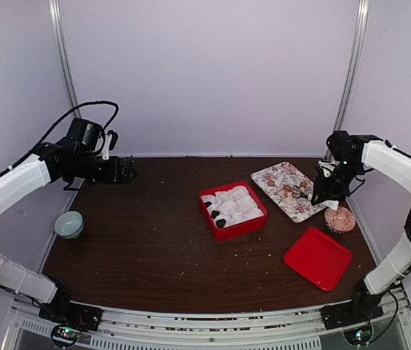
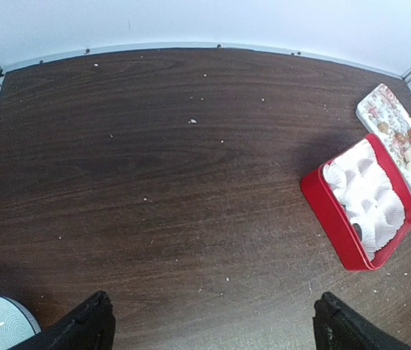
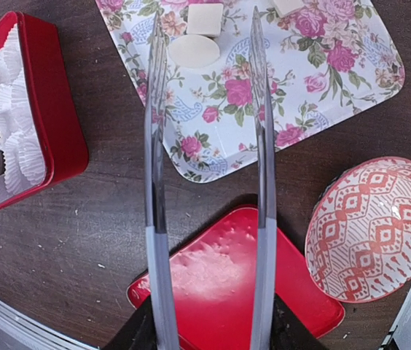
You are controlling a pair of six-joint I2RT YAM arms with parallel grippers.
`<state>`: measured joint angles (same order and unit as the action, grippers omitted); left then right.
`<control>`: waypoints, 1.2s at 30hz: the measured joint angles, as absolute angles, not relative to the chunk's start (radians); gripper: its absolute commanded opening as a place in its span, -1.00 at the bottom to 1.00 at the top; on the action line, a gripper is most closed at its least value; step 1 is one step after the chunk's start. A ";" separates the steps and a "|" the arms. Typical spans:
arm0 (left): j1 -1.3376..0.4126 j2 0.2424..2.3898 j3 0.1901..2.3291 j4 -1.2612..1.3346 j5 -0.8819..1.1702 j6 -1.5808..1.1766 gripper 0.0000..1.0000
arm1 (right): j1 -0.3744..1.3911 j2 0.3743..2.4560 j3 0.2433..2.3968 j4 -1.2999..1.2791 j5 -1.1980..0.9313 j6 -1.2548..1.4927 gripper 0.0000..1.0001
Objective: Pack the chocolate
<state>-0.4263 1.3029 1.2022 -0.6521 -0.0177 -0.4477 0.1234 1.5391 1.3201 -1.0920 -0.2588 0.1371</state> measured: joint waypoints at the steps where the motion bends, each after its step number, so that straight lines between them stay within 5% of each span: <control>1: -0.426 1.301 1.202 -0.651 -0.010 -0.442 0.95 | 0.124 1.547 1.318 -1.082 -0.259 0.138 -0.11; 15: -0.426 1.303 1.198 -0.621 0.081 -0.429 0.95 | 0.126 1.660 1.317 -1.014 -0.265 0.137 -0.12; 36: -0.426 1.303 1.180 -0.612 0.091 -0.432 0.96 | 0.183 1.697 1.306 -0.967 -0.301 0.147 -0.52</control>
<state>-0.4263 1.3025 1.1801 -0.6125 0.0910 -0.4316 0.1829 1.6966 1.3056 -0.9668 -0.3012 0.1471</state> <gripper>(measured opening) 0.977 0.262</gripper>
